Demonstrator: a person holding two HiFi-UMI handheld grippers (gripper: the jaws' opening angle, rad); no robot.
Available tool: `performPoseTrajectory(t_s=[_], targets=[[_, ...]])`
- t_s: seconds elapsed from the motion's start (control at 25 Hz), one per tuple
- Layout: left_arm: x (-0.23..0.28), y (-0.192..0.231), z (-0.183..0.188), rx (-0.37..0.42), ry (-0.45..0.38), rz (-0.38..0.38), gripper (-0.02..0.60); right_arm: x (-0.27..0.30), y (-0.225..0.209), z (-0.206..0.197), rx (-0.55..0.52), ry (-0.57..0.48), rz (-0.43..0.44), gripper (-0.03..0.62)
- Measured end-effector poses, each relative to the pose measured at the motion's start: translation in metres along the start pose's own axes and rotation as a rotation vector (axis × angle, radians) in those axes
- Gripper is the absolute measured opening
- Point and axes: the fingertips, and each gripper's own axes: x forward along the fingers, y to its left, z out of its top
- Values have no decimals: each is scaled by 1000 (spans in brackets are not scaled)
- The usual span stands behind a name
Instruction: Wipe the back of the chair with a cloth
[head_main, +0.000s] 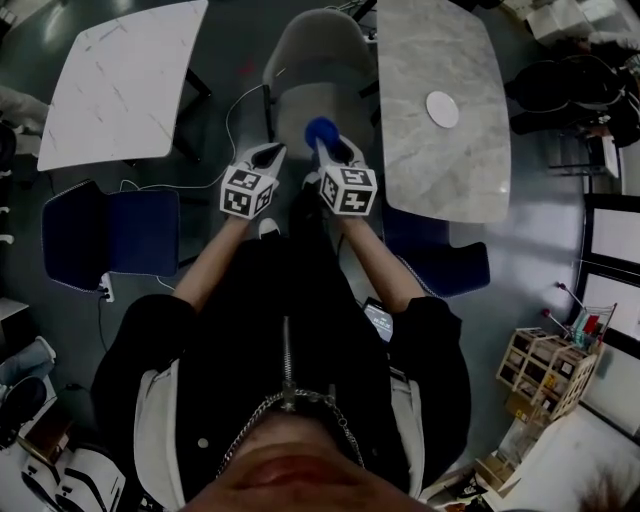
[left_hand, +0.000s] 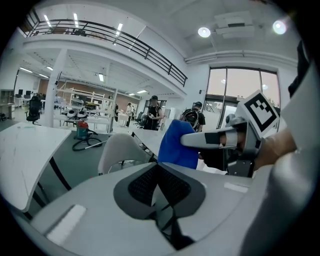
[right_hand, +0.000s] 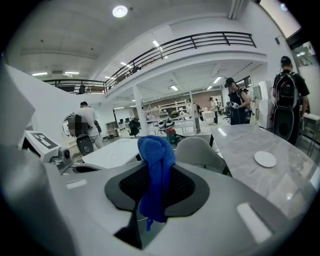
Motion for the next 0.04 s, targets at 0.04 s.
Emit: performPoseTrajectory(t_s=[0.04], targets=[[0,-1,1,3,-3,0,11,-1,0,2,-3,-3,1,92]])
